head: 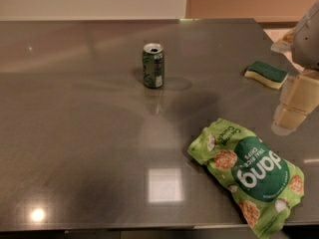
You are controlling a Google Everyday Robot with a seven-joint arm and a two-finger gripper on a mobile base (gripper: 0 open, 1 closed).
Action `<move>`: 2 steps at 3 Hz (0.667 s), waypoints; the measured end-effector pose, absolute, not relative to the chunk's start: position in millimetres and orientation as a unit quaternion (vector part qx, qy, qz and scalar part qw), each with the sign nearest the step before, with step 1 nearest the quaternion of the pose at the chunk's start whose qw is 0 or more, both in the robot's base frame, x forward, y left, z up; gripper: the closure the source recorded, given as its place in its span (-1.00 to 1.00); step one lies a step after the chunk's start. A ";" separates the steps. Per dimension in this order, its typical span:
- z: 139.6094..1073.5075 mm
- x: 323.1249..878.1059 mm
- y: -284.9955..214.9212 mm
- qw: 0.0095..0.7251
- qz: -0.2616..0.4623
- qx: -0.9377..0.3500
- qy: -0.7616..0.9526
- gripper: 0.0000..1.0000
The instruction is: Pick sponge
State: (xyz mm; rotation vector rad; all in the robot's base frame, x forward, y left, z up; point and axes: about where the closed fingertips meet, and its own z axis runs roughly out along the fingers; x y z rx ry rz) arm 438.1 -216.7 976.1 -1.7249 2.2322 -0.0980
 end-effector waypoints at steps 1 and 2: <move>976.5 439.3 -216.9 0.160 -0.035 -0.603 0.781 -1.00; 974.1 461.8 -226.1 0.162 -0.039 -0.594 0.787 -1.00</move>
Offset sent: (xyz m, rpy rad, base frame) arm 0.0526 -0.0242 -0.0089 -0.0027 0.0010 -0.0576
